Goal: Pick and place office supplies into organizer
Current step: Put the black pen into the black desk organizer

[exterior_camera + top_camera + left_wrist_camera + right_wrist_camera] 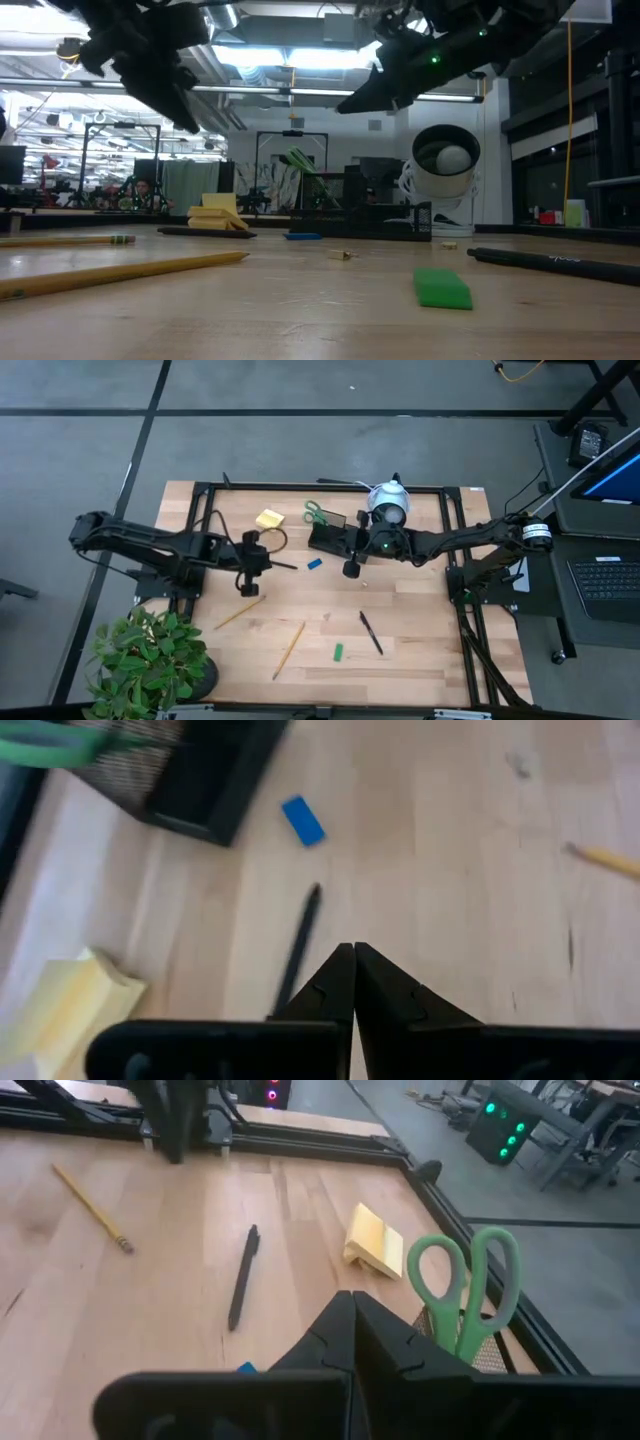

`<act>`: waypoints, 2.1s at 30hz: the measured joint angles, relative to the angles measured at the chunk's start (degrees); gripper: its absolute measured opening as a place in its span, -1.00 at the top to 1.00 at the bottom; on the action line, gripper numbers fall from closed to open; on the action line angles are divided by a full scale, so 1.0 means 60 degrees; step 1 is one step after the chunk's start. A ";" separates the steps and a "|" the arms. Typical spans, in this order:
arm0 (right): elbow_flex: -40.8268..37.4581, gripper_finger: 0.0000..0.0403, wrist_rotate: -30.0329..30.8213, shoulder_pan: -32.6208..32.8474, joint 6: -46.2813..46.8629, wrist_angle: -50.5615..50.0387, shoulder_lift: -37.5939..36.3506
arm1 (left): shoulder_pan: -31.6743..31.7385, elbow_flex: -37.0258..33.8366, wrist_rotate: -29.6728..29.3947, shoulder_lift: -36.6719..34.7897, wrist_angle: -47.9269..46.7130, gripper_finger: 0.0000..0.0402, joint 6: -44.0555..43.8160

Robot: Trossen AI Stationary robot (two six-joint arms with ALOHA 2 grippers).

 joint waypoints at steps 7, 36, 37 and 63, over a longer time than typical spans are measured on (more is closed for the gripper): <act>-0.0004 0.97 0.0004 -0.0190 0.0227 -0.0299 0.0000 | -0.0429 0.0000 -0.0307 0.0930 -0.0026 0.87 0.0228; -0.0004 0.96 0.0000 -0.0219 0.0442 -0.0392 0.0000 | 0.1994 -0.0003 0.0604 0.3361 0.0726 0.26 0.2235; -0.0004 0.96 0.0000 -0.0219 0.0429 -0.0392 0.0000 | 0.2106 -0.0003 0.0718 0.3401 0.0781 0.26 0.2308; 0.0000 0.96 0.0000 -0.0219 0.0222 -0.0421 0.0000 | 0.3023 0.0024 0.2056 0.4765 0.0570 0.46 0.2570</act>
